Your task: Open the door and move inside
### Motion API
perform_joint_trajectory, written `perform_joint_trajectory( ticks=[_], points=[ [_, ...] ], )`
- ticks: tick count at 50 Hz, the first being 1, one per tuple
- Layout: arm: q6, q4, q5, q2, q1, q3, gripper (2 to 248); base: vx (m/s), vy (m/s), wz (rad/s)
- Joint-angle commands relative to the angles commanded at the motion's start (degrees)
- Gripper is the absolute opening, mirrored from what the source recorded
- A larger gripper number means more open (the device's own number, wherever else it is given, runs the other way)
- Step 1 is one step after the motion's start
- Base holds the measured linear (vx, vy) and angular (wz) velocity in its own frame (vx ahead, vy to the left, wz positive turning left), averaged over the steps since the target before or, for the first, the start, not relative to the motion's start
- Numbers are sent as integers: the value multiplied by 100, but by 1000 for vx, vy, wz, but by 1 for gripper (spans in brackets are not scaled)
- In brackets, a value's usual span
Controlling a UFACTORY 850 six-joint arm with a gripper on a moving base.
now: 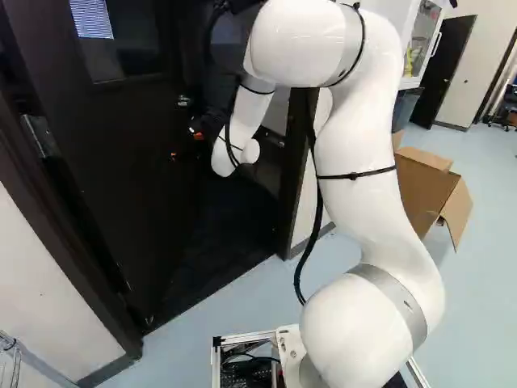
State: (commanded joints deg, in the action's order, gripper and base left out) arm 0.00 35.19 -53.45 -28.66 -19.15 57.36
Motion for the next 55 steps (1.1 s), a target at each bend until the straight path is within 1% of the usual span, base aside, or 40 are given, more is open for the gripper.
perform_joint_trajectory(
  ticks=[20,55],
  points=[
    [0,-184,0,420,265,-544,247,0,0,0],
    [0,-588,0,1307,723,-1637,247,0,0,0]
  ],
)
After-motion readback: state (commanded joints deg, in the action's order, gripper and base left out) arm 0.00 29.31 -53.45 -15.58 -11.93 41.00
